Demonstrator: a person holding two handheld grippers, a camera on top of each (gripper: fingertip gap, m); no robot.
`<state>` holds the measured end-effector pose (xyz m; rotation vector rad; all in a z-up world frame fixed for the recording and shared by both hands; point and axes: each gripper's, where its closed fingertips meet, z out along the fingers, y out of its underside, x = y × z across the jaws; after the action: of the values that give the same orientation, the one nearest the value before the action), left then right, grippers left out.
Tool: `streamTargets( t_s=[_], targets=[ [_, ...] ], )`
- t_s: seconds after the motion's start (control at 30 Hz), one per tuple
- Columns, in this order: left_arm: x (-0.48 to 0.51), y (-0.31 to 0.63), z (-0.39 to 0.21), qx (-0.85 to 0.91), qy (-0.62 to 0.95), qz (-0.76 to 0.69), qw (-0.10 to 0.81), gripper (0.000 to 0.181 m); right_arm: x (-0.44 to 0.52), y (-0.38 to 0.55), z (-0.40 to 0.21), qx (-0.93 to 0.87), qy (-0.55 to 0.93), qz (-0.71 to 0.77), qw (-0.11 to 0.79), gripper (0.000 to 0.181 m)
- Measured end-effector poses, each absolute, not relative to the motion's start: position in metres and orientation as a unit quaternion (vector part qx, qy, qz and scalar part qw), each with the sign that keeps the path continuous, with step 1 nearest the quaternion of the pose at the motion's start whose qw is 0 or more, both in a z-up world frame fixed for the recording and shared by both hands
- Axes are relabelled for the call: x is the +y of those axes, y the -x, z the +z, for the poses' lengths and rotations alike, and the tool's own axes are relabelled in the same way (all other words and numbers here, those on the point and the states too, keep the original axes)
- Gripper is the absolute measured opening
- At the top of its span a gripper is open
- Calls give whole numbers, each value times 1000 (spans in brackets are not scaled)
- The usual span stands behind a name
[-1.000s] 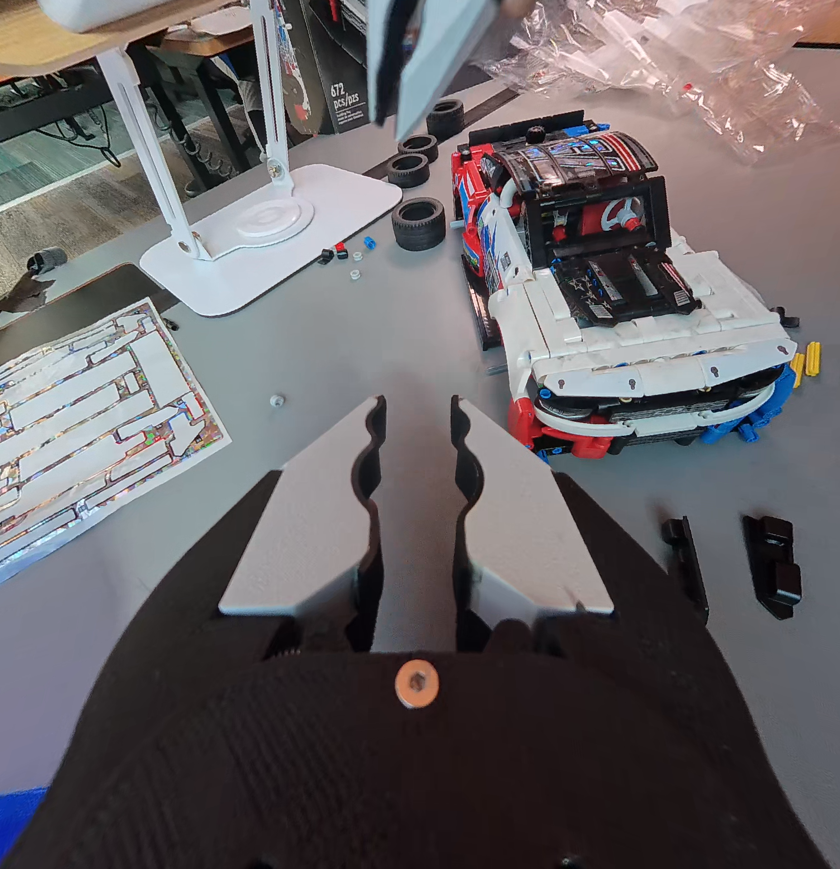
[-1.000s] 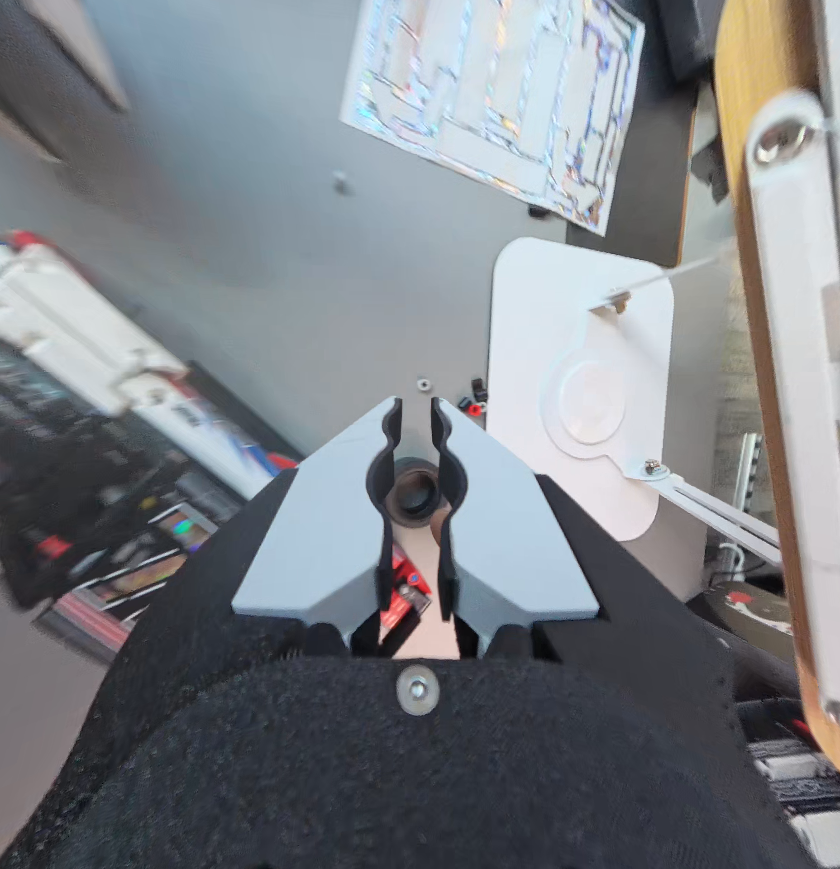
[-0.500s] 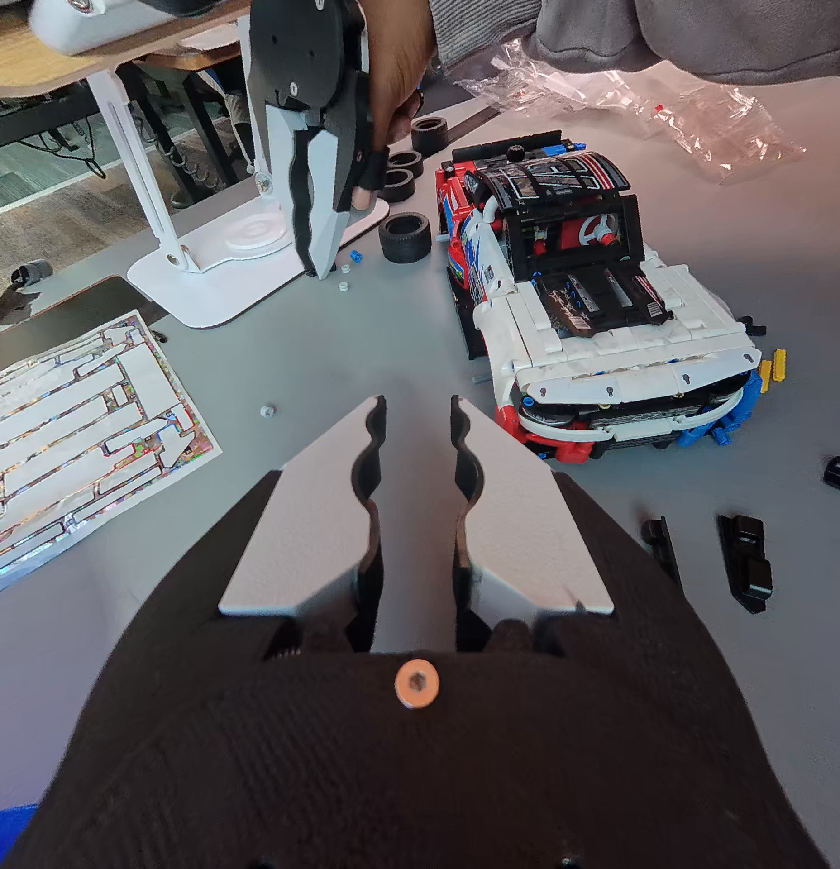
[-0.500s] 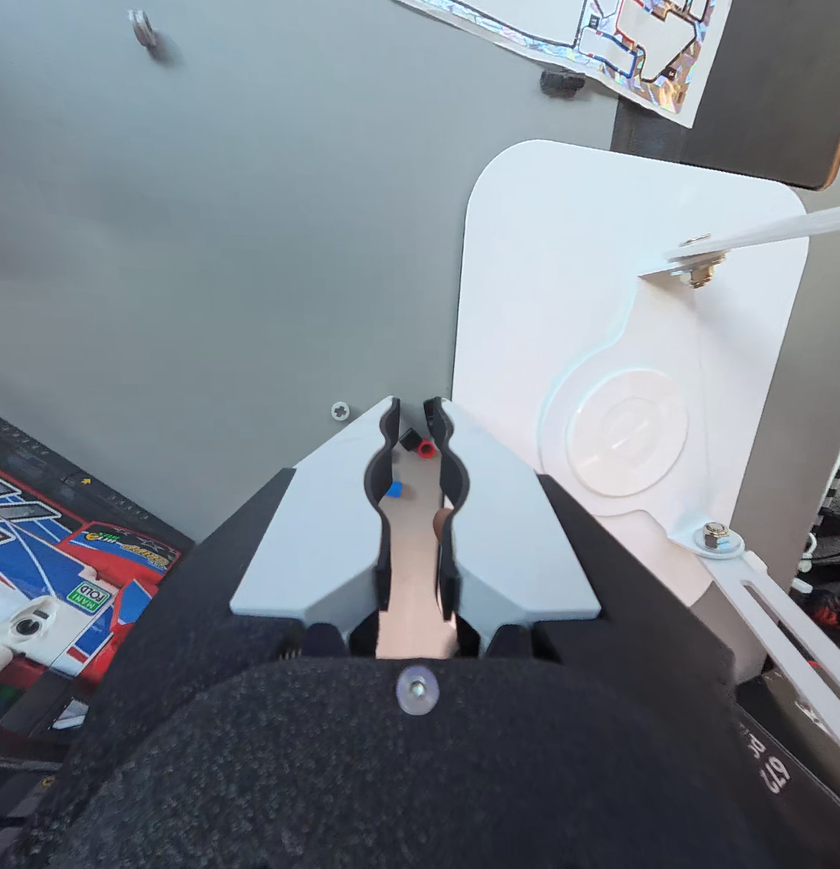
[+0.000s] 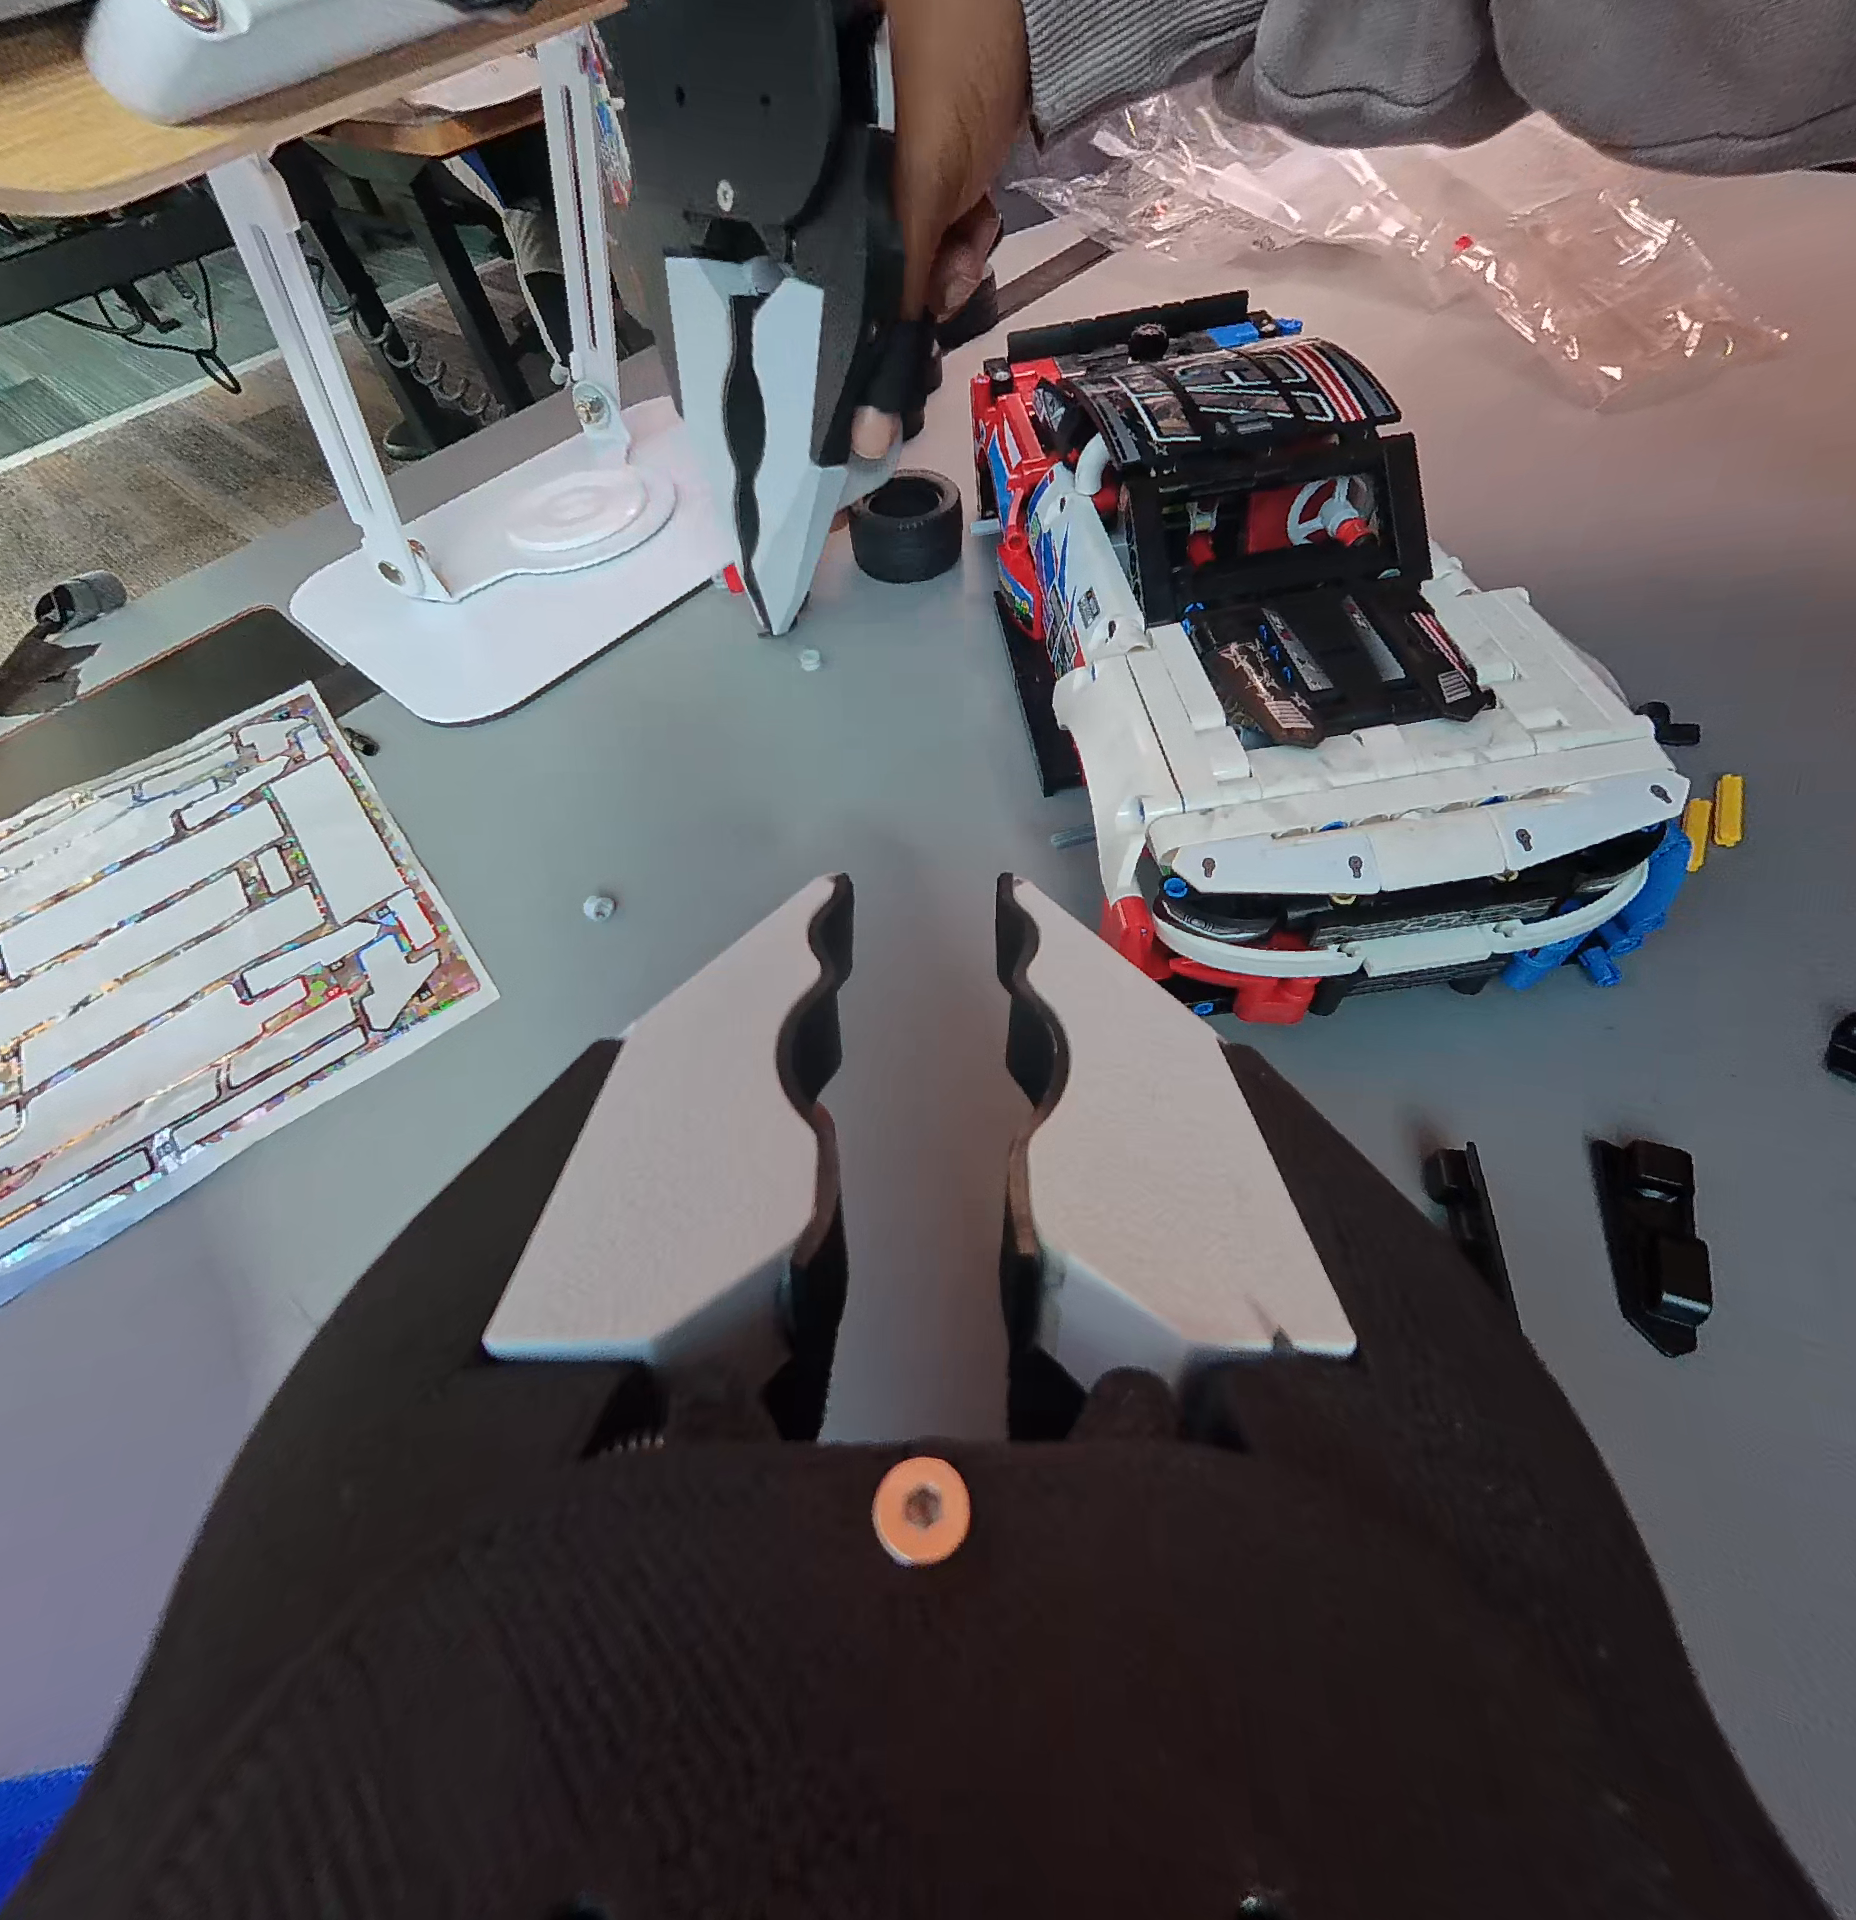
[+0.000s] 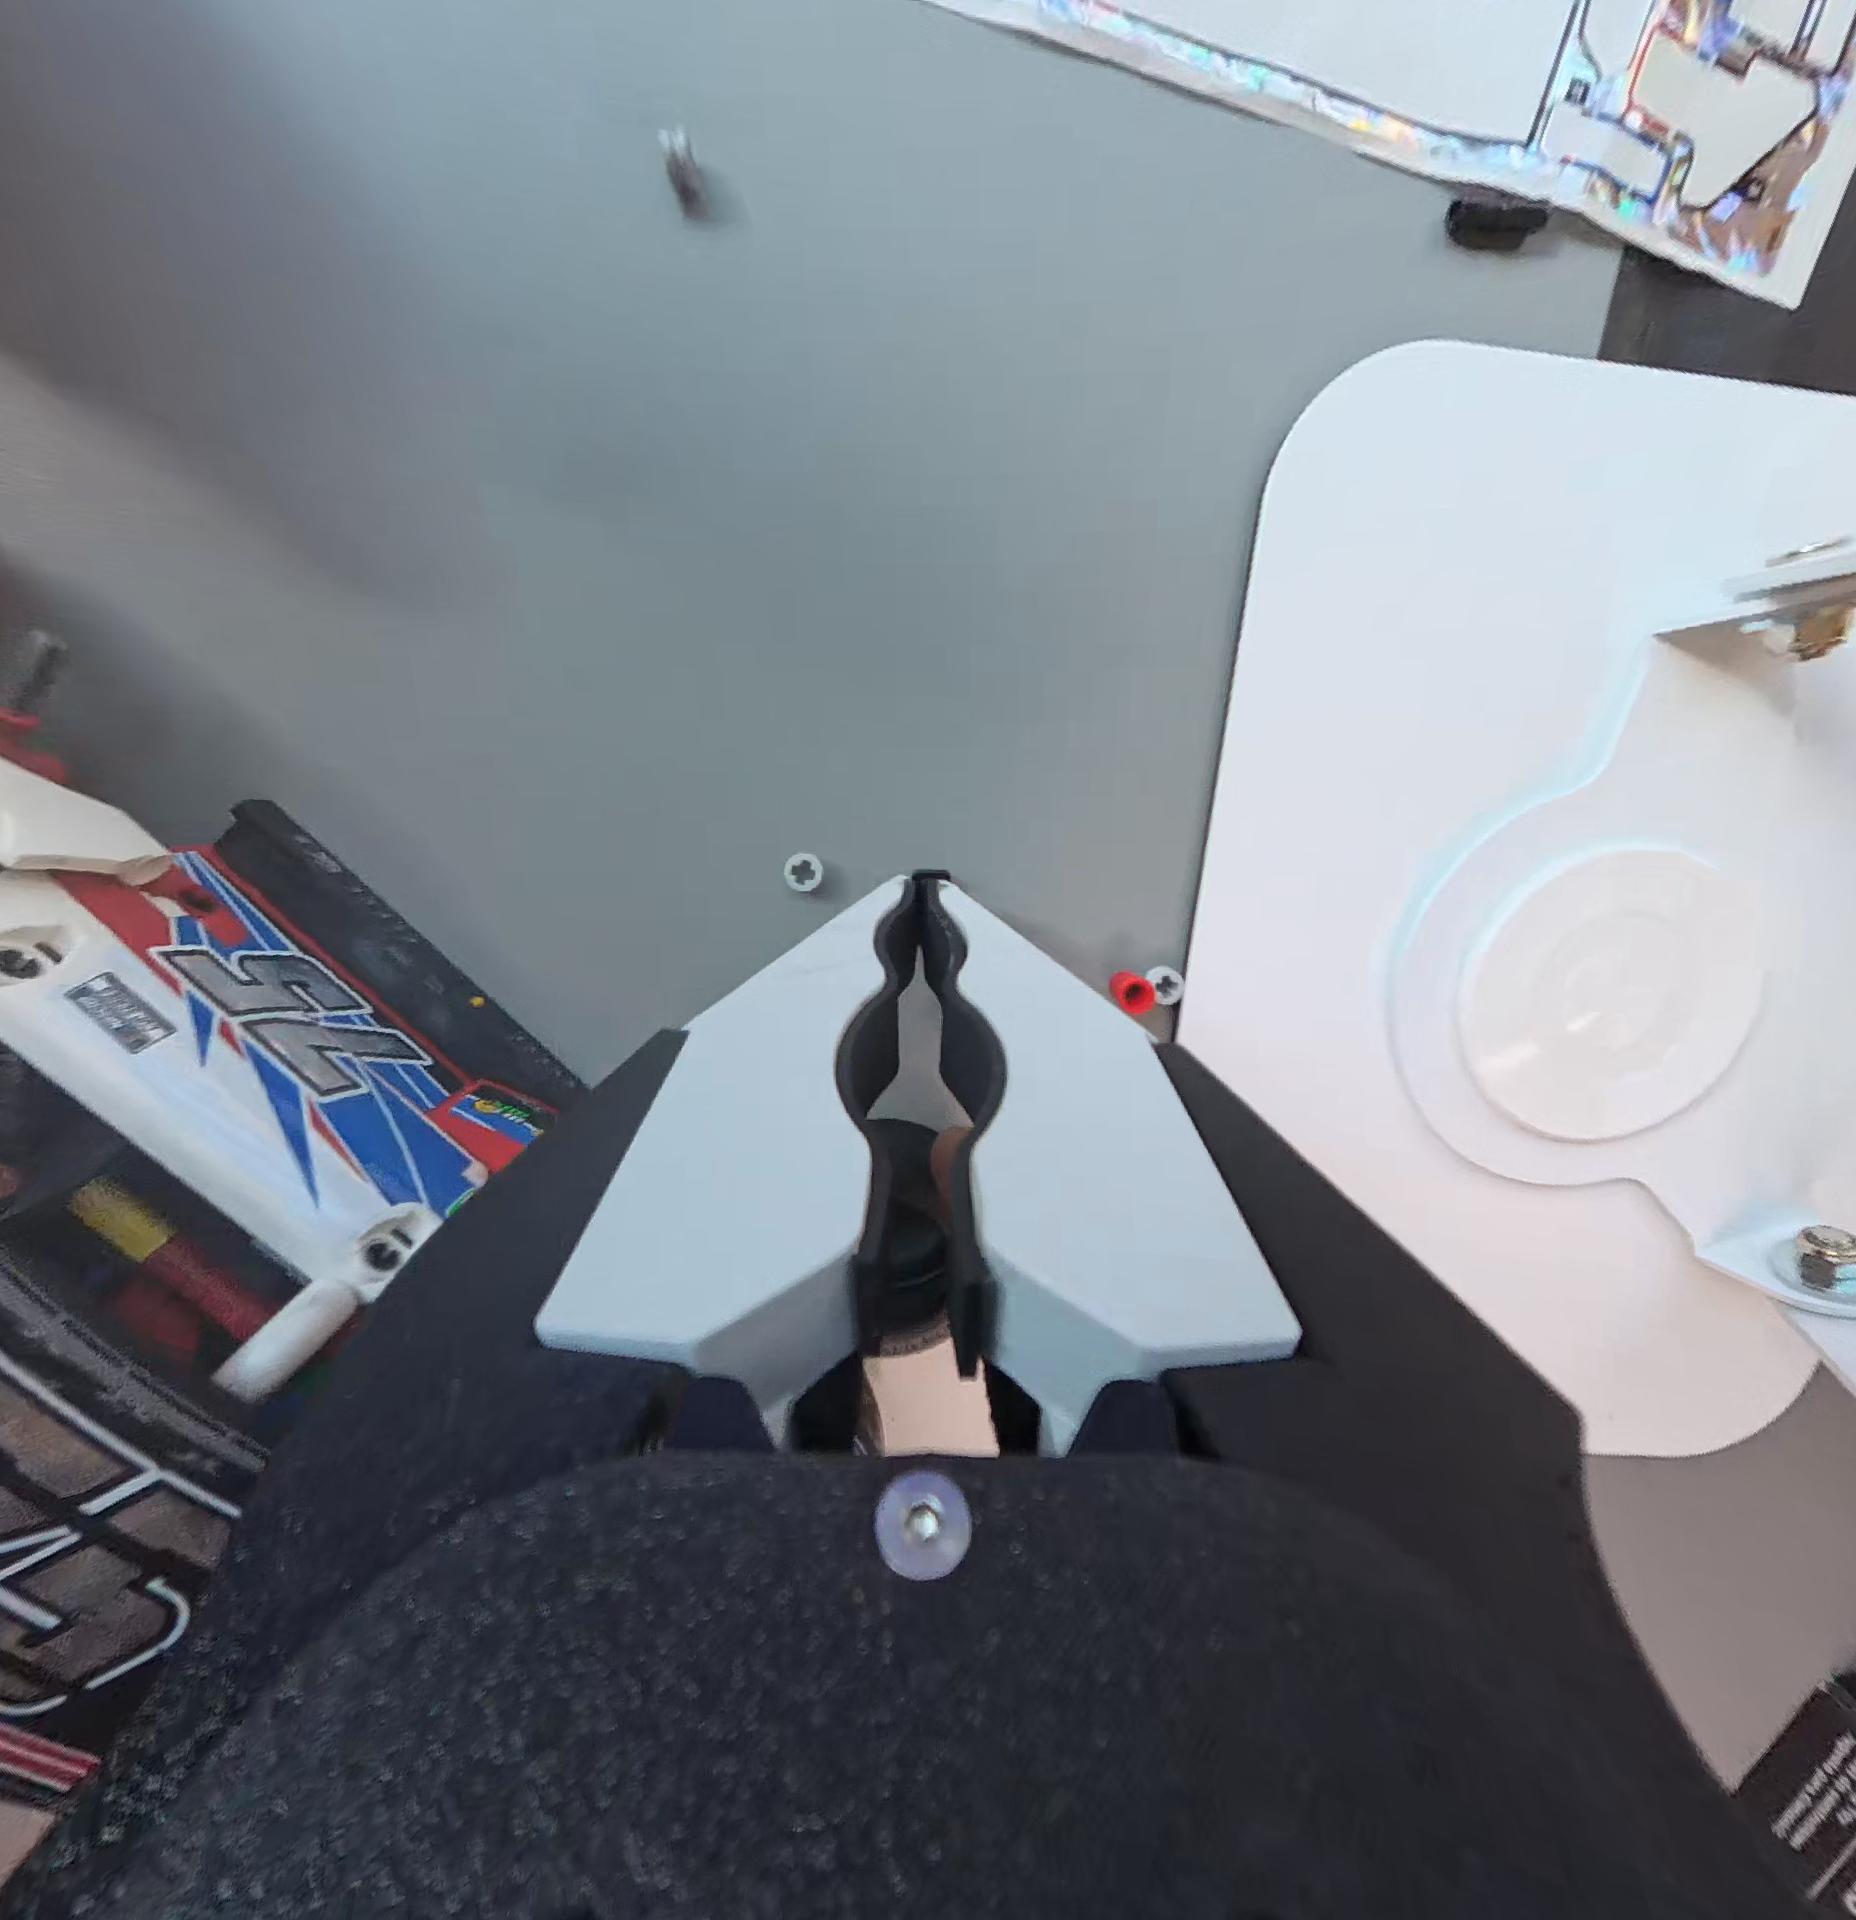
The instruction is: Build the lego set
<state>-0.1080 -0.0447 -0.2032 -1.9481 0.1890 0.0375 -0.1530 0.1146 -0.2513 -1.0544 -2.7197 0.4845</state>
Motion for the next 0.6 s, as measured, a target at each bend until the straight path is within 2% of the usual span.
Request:
streamTargets(
  t_s=[0.27,0.6],
  targets=[
    [-44,107,-206,83,828,17,554,26,117,165,-209,-883,380,237,139,6],
    [-44,106,-207,87,829,16,552,26,114,147,-249,-920,350,154,79,11]
  ],
)
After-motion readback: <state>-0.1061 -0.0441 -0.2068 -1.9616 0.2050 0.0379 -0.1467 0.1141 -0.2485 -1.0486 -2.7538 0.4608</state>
